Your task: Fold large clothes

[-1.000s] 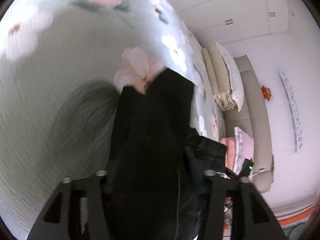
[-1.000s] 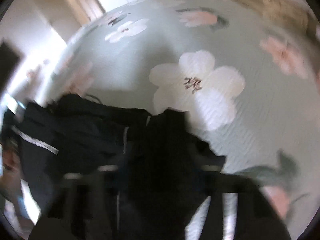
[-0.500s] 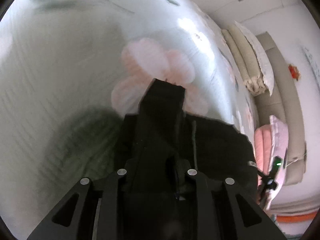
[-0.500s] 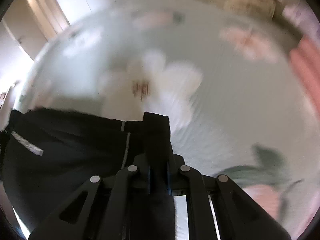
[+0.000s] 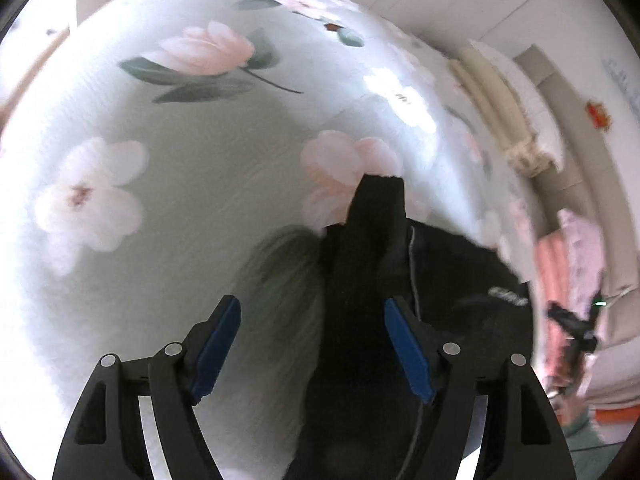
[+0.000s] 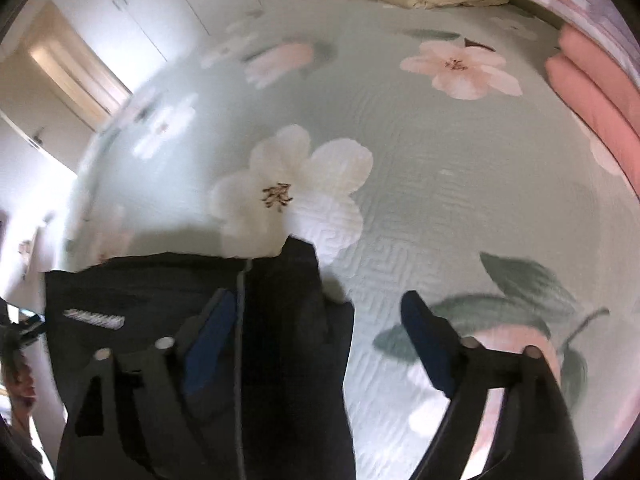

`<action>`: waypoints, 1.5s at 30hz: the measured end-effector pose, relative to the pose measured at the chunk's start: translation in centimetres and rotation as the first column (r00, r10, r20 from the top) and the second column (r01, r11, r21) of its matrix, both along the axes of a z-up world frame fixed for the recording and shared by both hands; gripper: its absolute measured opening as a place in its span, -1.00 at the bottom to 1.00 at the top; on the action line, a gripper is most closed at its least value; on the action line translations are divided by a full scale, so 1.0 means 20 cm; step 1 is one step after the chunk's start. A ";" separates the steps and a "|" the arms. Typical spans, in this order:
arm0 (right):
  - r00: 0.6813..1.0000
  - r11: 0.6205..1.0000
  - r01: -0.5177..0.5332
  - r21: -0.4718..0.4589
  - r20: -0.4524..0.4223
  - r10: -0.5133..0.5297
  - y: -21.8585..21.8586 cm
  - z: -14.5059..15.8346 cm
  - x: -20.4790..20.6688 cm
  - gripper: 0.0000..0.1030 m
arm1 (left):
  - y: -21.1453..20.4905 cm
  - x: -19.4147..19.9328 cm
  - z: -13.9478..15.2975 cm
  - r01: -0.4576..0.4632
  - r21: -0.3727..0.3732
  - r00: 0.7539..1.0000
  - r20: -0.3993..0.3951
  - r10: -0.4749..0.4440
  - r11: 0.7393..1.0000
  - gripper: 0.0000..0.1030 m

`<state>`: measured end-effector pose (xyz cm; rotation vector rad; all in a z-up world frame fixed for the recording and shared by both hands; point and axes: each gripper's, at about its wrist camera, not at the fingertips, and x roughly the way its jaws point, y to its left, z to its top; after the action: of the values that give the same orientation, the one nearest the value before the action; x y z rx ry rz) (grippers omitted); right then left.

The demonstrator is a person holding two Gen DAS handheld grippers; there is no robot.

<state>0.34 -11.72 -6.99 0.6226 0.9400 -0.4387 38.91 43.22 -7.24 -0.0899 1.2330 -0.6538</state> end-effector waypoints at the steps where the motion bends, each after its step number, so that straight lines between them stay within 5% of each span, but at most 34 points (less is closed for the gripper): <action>1: 1.000 1.000 -0.014 -0.005 -0.008 0.014 0.03 0.02 -0.04 0.73 | 0.02 -0.01 0.00 0.000 -0.012 1.000 -0.009 -0.001 1.000 0.47; 6: 0.991 0.991 -0.128 0.034 -0.040 0.129 0.21 0.01 -0.14 0.73 | 0.03 -0.11 -0.12 0.101 -0.194 0.971 -0.195 -0.139 0.976 0.48; 11: 0.971 0.975 -0.211 0.071 -0.097 0.217 0.33 -0.10 -0.22 0.74 | 0.01 -0.17 -0.40 0.096 -0.189 0.918 -0.363 -0.160 0.977 0.48; 16: 0.957 0.970 -0.221 0.099 -0.167 0.235 0.34 -0.31 -0.23 0.86 | -0.01 -0.14 -0.60 0.029 -0.263 0.881 -0.449 -0.149 0.964 0.69; 17: 0.960 0.971 -0.208 0.116 -0.164 0.225 0.31 -0.35 -0.23 0.99 | -0.01 -0.13 -0.61 0.019 -0.286 0.879 -0.452 -0.152 0.958 0.71; 22: 0.980 0.940 -0.163 0.299 -0.058 0.188 0.14 -0.48 -0.24 1.00 | -0.05 -0.10 -0.63 0.031 -0.321 0.872 -0.454 -0.182 0.947 0.71; 31: 0.936 0.727 -0.348 0.592 0.264 0.232 -0.04 -0.64 -0.23 1.00 | -0.06 -0.08 -0.70 0.022 -0.446 0.849 -0.465 -0.253 0.895 0.71; 37: 0.873 0.659 -0.488 0.573 0.338 0.353 0.09 -0.67 -0.09 1.00 | -0.13 -0.09 -0.71 0.015 -0.537 0.831 -0.462 -0.309 0.844 0.71; 40: 0.841 0.651 -0.540 0.534 0.334 0.424 0.22 -0.65 0.06 1.00 | -0.23 -0.12 -0.70 0.041 -0.516 0.835 -0.452 -0.313 0.856 0.71; 43: 0.839 0.675 -0.544 0.499 0.319 0.440 0.27 -0.62 0.13 0.80 | -0.25 -0.15 -0.67 0.045 -0.494 0.863 -0.418 -0.283 0.868 0.30; 45: 0.855 0.691 -0.518 0.504 0.329 0.400 0.24 -0.60 0.10 0.34 | -0.19 -0.19 -0.61 0.027 -0.504 0.889 -0.383 -0.252 0.863 -0.06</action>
<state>2.35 -7.01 -18.95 0.9268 1.0025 0.3917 35.19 39.34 -19.50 -0.6036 1.4896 -1.1139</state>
